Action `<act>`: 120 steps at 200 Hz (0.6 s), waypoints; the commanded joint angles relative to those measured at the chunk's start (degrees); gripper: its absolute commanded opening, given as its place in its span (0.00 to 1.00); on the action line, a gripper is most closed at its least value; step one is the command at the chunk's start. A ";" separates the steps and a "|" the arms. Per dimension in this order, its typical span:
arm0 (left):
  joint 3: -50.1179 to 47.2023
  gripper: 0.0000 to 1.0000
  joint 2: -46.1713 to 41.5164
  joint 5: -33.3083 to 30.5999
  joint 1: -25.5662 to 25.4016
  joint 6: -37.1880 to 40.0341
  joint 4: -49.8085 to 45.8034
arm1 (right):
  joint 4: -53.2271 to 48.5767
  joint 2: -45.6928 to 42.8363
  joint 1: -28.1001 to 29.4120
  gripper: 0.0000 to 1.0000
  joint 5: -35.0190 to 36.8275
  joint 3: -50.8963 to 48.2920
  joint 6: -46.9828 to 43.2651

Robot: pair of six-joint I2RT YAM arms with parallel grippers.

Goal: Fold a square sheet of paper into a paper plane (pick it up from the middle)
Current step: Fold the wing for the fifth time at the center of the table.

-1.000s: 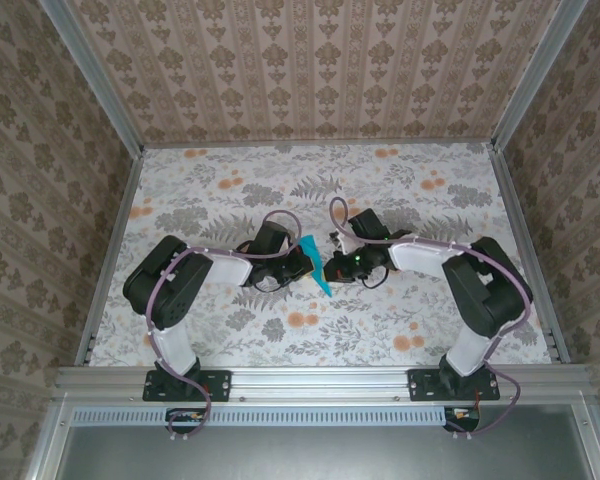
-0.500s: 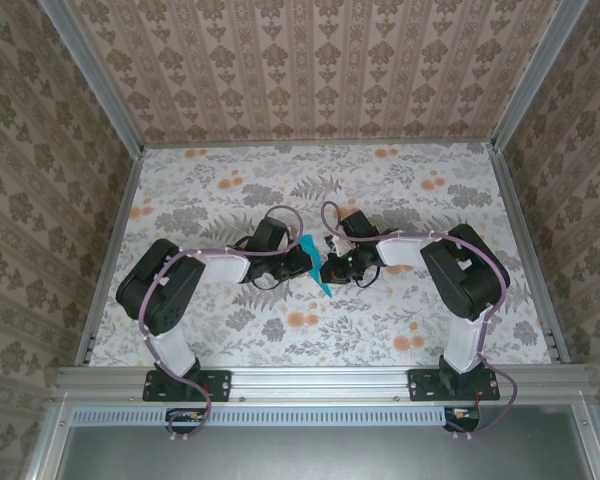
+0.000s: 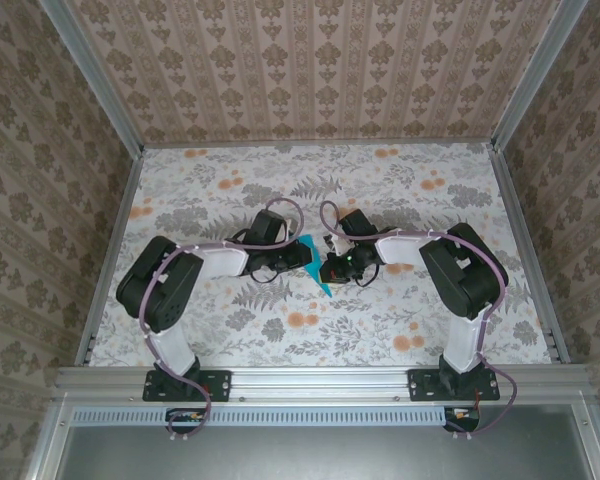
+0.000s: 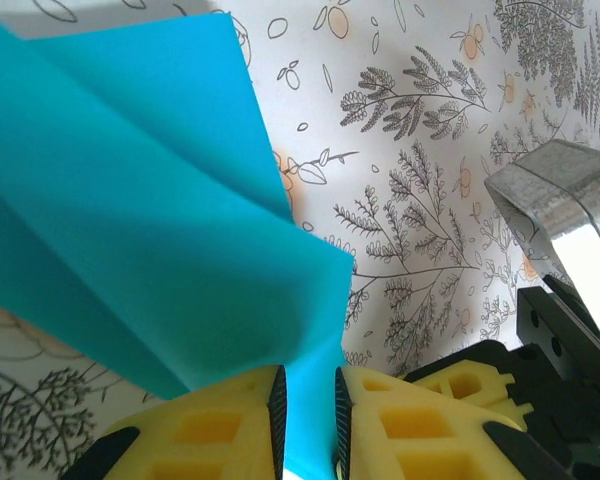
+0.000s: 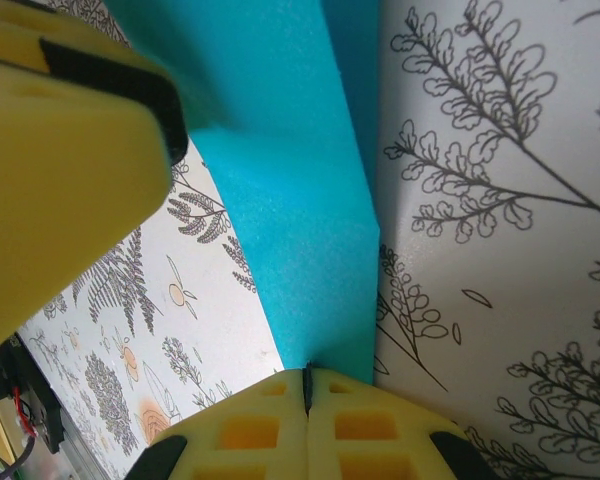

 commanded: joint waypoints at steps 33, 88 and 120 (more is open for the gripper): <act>2.45 0.22 3.41 0.02 0.76 1.85 -0.73 | -4.07 3.30 0.17 0.03 3.89 -0.04 -1.53; 1.72 0.21 5.97 -2.33 1.75 1.66 -3.38 | -6.40 3.92 0.12 0.03 4.85 -0.08 -2.64; 1.96 0.20 6.46 -2.29 3.63 2.63 -4.85 | -8.70 4.00 0.12 0.03 5.97 -0.61 -3.69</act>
